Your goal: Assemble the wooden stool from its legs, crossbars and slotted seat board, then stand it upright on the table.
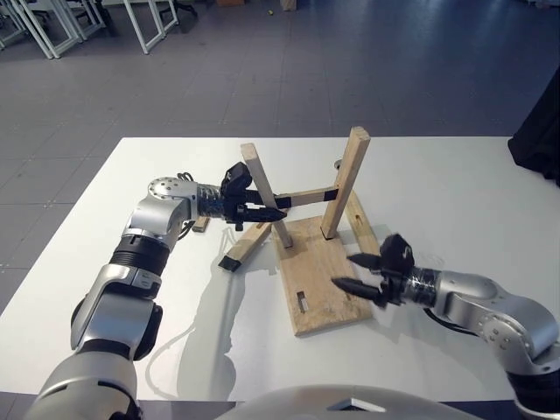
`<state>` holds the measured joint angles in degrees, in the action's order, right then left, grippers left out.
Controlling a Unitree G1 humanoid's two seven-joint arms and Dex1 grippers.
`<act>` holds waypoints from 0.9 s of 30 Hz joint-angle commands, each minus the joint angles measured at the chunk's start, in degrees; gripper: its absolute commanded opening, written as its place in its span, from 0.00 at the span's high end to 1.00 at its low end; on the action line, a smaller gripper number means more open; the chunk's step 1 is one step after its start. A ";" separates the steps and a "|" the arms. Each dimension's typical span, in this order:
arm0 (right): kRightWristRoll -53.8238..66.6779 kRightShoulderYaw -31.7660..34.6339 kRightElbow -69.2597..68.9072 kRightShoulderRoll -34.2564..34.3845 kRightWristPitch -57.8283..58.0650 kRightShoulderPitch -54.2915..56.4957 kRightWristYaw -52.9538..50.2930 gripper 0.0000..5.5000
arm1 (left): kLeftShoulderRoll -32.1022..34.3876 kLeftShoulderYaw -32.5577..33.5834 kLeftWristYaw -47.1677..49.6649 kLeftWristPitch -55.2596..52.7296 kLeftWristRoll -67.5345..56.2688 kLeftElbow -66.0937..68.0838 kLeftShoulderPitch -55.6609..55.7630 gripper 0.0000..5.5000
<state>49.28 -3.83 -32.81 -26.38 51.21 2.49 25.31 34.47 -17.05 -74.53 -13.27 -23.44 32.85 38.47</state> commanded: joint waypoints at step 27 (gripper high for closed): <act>-24.73 -6.70 -2.59 16.46 -1.41 16.79 -21.29 0.48 | 0.78 -12.86 8.80 -2.69 17.47 2.78 -10.13 0.63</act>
<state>13.92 -20.41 -19.79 -5.58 38.84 25.26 -0.57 34.40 -18.02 -72.95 -12.85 -23.44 30.93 38.24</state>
